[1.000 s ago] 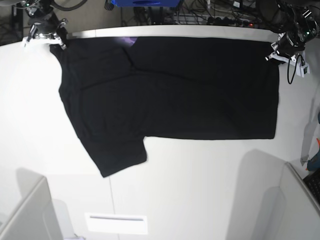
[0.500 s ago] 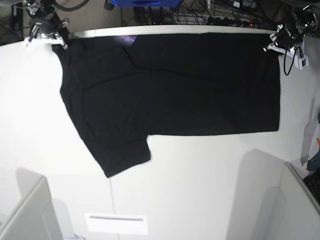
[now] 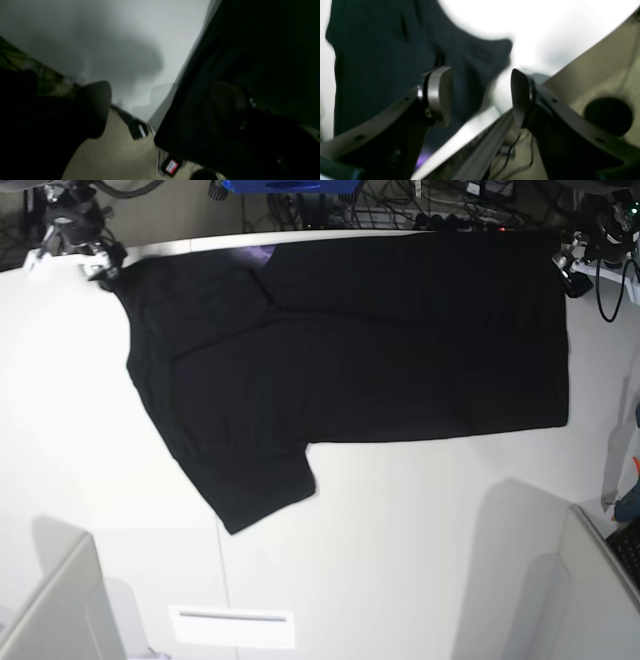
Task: Fold the T-shirt properly
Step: 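Grasp the sleeve and side edge nearest the right gripper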
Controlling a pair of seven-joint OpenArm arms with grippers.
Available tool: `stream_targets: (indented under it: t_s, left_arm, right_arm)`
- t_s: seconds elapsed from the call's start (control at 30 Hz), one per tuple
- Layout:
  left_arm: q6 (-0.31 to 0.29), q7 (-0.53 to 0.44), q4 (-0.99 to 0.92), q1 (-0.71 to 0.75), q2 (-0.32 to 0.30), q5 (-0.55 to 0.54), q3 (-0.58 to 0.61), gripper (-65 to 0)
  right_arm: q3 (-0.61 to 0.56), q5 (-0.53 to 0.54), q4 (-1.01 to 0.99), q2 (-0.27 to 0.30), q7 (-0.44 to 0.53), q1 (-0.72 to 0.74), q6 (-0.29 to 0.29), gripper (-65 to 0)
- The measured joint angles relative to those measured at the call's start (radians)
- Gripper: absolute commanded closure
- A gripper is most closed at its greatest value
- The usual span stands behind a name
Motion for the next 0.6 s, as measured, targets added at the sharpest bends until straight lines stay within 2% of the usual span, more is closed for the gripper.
stream_targets:
  t_s: [0.1, 0.17, 0.23, 0.3, 0.37, 0.43, 0.6]
  left_arm:
    - [-0.001, 0.000, 0.051, -0.038, 0.003, -0.005, -0.016, -59.4]
    - [-0.006, -0.003, 0.072, -0.052, -0.003, -0.008, -0.023, -59.2]
    - [0.001, -0.004, 0.069, -0.080, -0.008, -0.002, -0.026, -59.2]
    - [-0.001, 0.000, 0.068, -0.099, -0.005, -0.003, -0.023, -59.1]
    - [-0.001, 0.000, 0.068, -0.108, -0.003, -0.007, -0.020, -59.1]
    - [-0.001, -0.001, 0.068, -0.116, -0.006, -0.006, -0.025, -59.1]
    - [-0.001, 0.000, 0.068, -0.101, -0.007, 0.001, -0.027, -59.1]
  right_arm:
    - [-0.014, -0.001, 0.012, 0.023, 0.007, 0.064, 0.001, -34.7]
    - [-0.043, -0.002, 0.001, 0.071, -0.012, 0.131, 0.002, -34.8]
    - [-0.124, 0.000, -0.063, 0.148, -0.002, 0.232, 0.002, -35.0]
    - [-0.234, -0.001, -0.177, 0.226, -0.017, 0.341, 0.004, -34.8]
    - [-0.330, -0.003, -0.290, 0.266, -0.006, 0.443, -0.005, -34.8]
    - [-0.417, 0.002, -0.412, 0.300, -0.023, 0.563, -0.001, -34.8]
    - [-0.578, -0.003, -0.734, 0.367, 0.025, 0.833, -0.010, -35.1]
